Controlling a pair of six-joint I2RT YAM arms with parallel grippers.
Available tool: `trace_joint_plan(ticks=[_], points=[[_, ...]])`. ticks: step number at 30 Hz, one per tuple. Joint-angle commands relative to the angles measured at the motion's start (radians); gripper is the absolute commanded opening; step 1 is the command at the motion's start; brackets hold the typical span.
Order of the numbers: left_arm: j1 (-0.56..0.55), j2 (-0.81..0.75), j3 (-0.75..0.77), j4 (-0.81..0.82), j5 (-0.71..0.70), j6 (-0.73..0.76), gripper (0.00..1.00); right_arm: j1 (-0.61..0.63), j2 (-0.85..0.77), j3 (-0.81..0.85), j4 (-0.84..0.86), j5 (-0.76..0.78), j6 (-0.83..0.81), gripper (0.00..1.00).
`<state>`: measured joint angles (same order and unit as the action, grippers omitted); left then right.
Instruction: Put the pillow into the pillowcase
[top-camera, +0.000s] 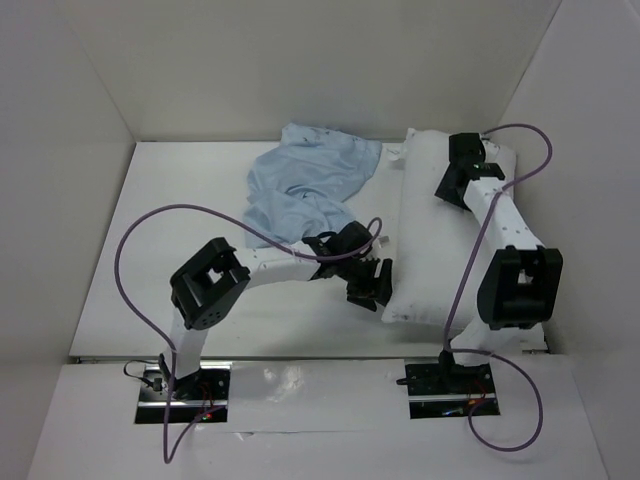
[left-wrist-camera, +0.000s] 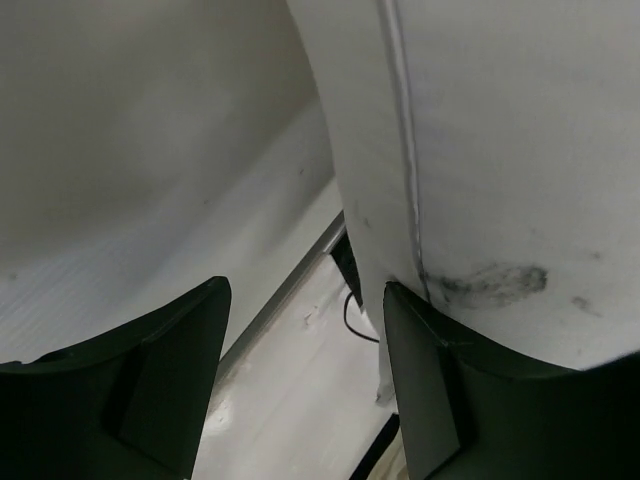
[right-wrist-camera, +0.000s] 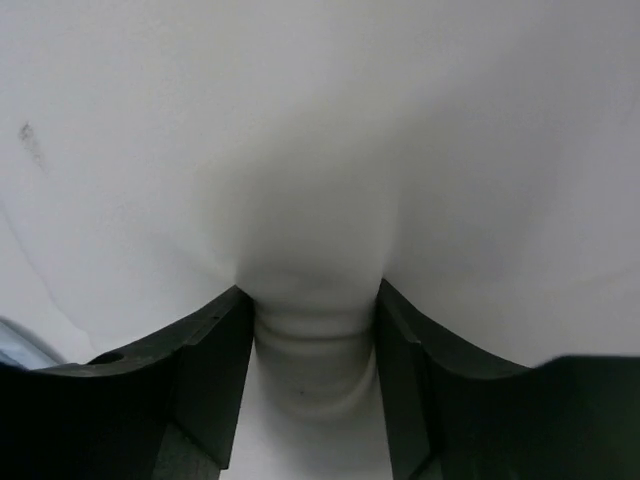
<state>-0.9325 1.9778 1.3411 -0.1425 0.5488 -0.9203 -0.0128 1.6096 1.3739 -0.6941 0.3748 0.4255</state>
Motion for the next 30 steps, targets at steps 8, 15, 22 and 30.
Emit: trace_joint_plan(ticks=[8,15,22,30], points=[[-0.054,0.176,0.366,-0.129,0.031,0.098,0.76,0.080,0.055,0.151,0.151,-0.019,-0.105,0.94],[0.046,-0.067,0.185,-0.372,-0.278,0.193,0.78,0.218,-0.177,0.021,0.281,-0.202,-0.093,0.98],[0.250,-0.164,0.109,-0.558,-0.602,0.164,0.79,0.408,-0.113,0.004,0.254,-0.304,-0.116,0.96],[0.530,-0.309,-0.092,-0.514,-0.721,0.129,0.92,0.579,0.085,0.043,0.186,-0.283,-0.162,0.99]])
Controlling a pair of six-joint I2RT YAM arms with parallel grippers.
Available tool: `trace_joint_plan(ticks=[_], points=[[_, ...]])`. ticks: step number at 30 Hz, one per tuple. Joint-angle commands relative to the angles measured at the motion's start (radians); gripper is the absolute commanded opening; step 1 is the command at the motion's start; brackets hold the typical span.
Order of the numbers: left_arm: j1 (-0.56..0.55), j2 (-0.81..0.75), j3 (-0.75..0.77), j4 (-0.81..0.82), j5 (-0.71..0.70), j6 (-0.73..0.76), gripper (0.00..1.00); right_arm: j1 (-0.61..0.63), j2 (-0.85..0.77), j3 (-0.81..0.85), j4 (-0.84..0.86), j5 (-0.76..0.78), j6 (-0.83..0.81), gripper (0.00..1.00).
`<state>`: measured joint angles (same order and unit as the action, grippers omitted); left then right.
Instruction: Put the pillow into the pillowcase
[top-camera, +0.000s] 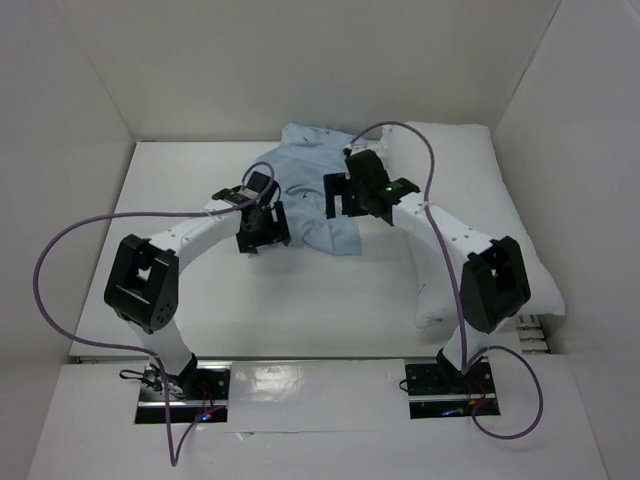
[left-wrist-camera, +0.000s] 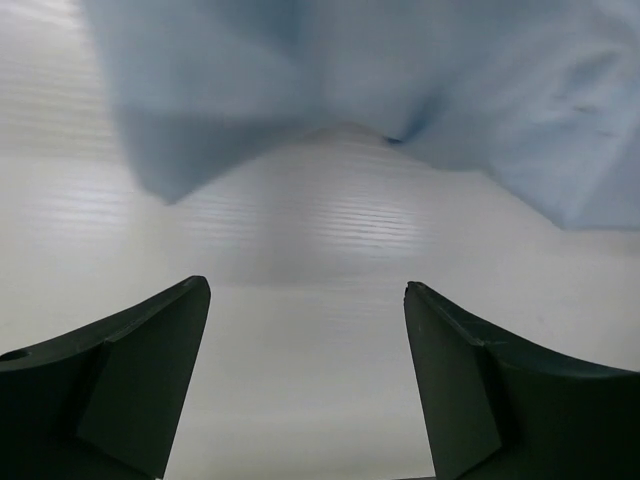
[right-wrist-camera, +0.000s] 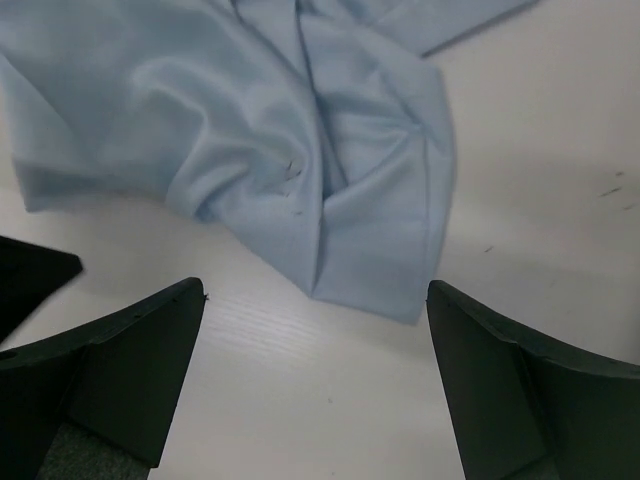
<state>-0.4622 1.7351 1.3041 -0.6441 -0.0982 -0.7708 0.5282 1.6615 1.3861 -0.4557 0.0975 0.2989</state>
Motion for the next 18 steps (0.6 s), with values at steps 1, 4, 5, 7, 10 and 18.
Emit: trace_joint_plan(ticks=[1,4,5,7,10,18], points=[[0.088,-0.075,-0.102,0.026,-0.046,-0.009,0.92,0.049,0.079,0.045,-0.061,-0.005,-0.035,0.99],[0.157,-0.075,-0.143,0.079,0.028,0.008,0.91,0.072,0.138,0.045,-0.061,0.016,-0.024,0.99],[0.157,-0.065,-0.152,0.089,0.037,0.021,0.91,0.072,0.148,0.045,-0.061,0.016,-0.024,0.99],[0.169,-0.031,-0.152,0.109,0.046,0.030,0.89,0.072,0.179,0.045,-0.051,0.016,-0.014,0.99],[0.178,0.018,-0.152,0.118,0.046,0.039,0.88,0.072,0.213,0.045,-0.040,0.039,-0.004,0.99],[0.221,0.110,-0.152,0.175,0.058,0.039,0.68,0.062,0.313,0.016,-0.018,0.073,0.005,0.95]])
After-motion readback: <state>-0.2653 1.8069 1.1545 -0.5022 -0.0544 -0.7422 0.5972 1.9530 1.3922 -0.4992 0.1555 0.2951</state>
